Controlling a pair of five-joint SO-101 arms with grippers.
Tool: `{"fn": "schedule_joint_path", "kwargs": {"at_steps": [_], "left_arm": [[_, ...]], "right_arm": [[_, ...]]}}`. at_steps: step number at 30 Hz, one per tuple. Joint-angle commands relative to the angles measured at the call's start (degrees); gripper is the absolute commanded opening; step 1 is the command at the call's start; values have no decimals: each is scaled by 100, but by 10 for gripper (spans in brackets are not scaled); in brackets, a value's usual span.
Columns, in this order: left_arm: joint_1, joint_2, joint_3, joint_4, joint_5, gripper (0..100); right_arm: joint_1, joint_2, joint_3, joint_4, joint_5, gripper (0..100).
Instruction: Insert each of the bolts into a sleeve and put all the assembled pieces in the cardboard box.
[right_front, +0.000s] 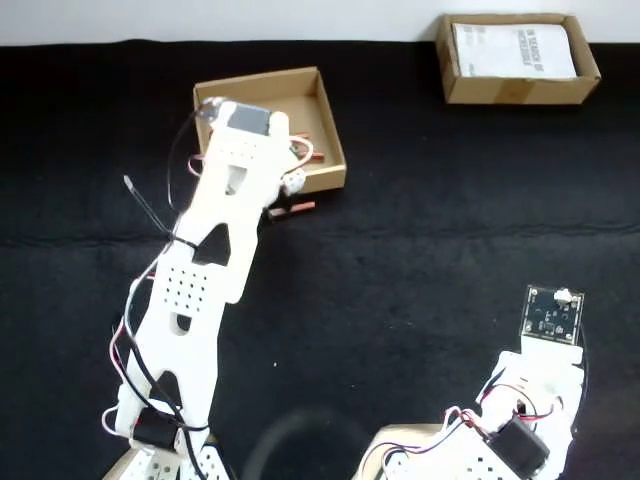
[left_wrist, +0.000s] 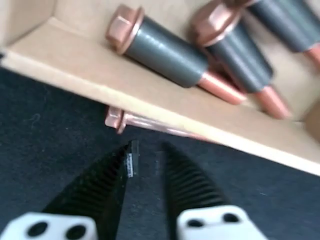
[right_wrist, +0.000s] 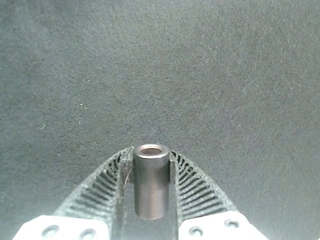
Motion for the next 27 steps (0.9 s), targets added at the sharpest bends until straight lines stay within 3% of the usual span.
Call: {"fn": "schedule_joint_path", "kwargs": {"at_steps": [1,23,27], "left_arm": [[4,-365,-40,53,79,271],[-391,848,-75,-316,88,264],[-391,875,-75,-167,88,143]], "right_arm": [[-40,-48,-365,13,62,7],[-22,-48,-330,13,308,7],[-13,-48,-347,13,308,7]]}}
